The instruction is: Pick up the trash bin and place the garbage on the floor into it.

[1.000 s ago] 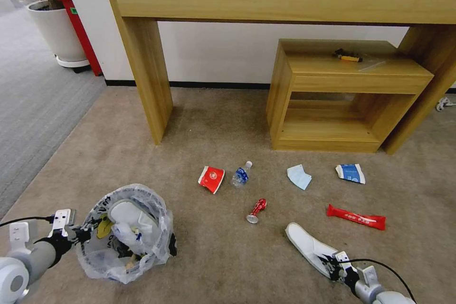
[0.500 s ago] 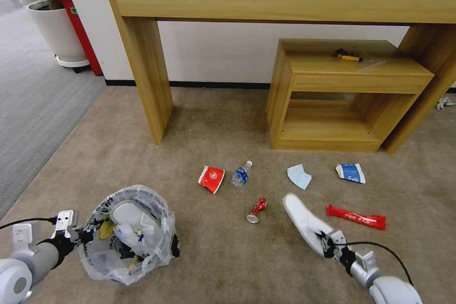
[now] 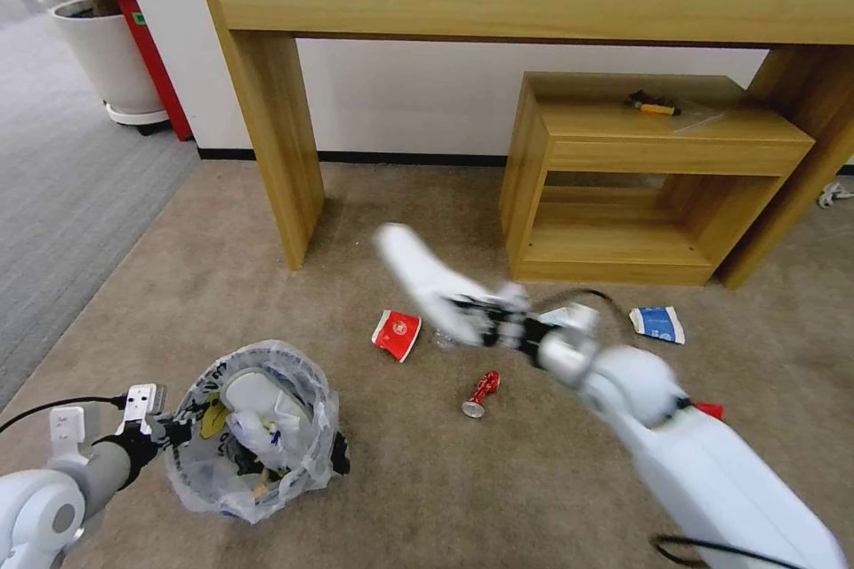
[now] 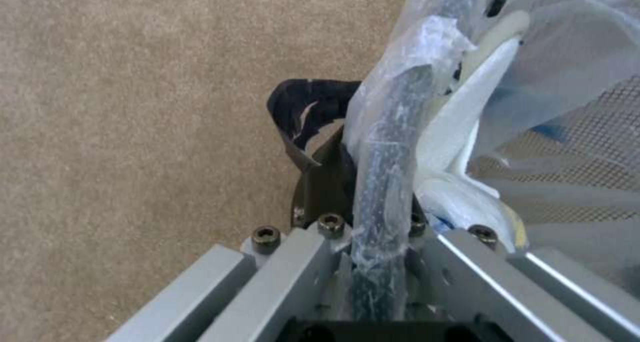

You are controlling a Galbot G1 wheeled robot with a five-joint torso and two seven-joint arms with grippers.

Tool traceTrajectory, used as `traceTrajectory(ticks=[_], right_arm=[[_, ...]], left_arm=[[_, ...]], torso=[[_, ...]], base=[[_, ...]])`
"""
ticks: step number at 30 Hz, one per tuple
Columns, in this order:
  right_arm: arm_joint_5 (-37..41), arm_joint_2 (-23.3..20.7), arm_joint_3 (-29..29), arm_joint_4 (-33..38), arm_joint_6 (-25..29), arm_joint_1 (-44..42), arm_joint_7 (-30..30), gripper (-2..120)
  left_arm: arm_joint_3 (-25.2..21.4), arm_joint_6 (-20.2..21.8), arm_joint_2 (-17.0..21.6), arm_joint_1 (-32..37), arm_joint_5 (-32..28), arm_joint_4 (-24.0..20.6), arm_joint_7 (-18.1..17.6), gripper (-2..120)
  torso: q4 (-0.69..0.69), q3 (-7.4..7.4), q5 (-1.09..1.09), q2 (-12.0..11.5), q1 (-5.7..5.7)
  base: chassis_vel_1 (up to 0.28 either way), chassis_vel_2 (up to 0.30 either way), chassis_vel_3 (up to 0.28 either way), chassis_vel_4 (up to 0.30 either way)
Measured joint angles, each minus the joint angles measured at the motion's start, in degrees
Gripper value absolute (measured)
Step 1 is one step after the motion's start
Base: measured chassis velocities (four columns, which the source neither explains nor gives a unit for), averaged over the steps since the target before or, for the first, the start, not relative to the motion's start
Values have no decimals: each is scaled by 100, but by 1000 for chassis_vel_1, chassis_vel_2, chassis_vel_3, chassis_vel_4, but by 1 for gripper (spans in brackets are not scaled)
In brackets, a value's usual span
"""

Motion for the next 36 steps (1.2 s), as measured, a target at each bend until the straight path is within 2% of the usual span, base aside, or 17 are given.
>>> traceTrajectory(ticks=[2, 3, 5, 11, 21, 24, 25, 28, 29, 33, 34, 36], right_arm=[[59, 513, -562, -225, -55, 363, 54, 0], [59, 513, -562, -225, -55, 363, 54, 0], [61, 890, -1032, -436, -85, 554, 108, 0], [-30, 1414, -1775, -1035, -128, 652, 221, 0], [-106, 1585, -2138, -1309, -305, 595, 421, 0], [-209, 1527, -2186, -1348, -390, 510, 641, 15], [-209, 1527, -2186, -1348, -390, 510, 641, 15], [-281, 1426, -2063, -1282, -393, 442, 781, 28], [-281, 1426, -2063, -1282, -393, 442, 781, 28], [-291, 1331, -1944, -1193, -382, 417, 832, 49], [-291, 1331, -1944, -1193, -382, 417, 832, 49], [-311, 1331, -1906, -1243, -350, 397, 861, 59]], left_arm=[[42, 0, 105, -78, -41, 21, -24, 0], [42, 0, 105, -78, -41, 21, -24, 0], [84, 0, 200, -143, -85, 43, -53, 0], [102, 0, 340, -170, -150, 40, -64, 0], [87, 0, 328, -141, -175, 14, -74, 0], [96, 0, 316, -156, -175, -3, -80, 0], [96, 0, 316, -156, -175, -3, -80, 0], [99, 0, 316, -151, -170, -29, -79, 0], [99, 0, 316, -151, -170, -29, -79, 0], [83, 0, 312, -120, -157, -40, -77, 0], [83, 0, 312, -120, -157, -40, -77, 0], [64, 0, 323, -120, -158, -56, -74, 0]], torso=[[0, 0, 1, 0, 0], [0, 0, 1, 0, 0], [-3, -1, 1, 0, 0], [-4, -1, 1, 0, 0], [-2, -1, 1, 0, -1], [-4, -2, 3, 0, -1], [-4, -2, 3, 0, -1], [-4, -1, 3, 0, -1], [-4, -1, 3, 0, -1], [-3, -1, 3, 0, -1], [-3, -1, 3, 0, -1], [-3, -1, 4, 0, -1]], base=[[0, 0, 0, 0], [0, 0, 0, 0], [0, 0, 0, 0], [0, 0, 0, 0], [0, 0, 0, 0], [0, 0, 0, 0], [0, 0, 0, 0], [0, 0, 0, 0], [0, 0, 0, 0], [0, 0, 0, 0], [0, 0, 0, 0], [0, 0, 0, 0]])
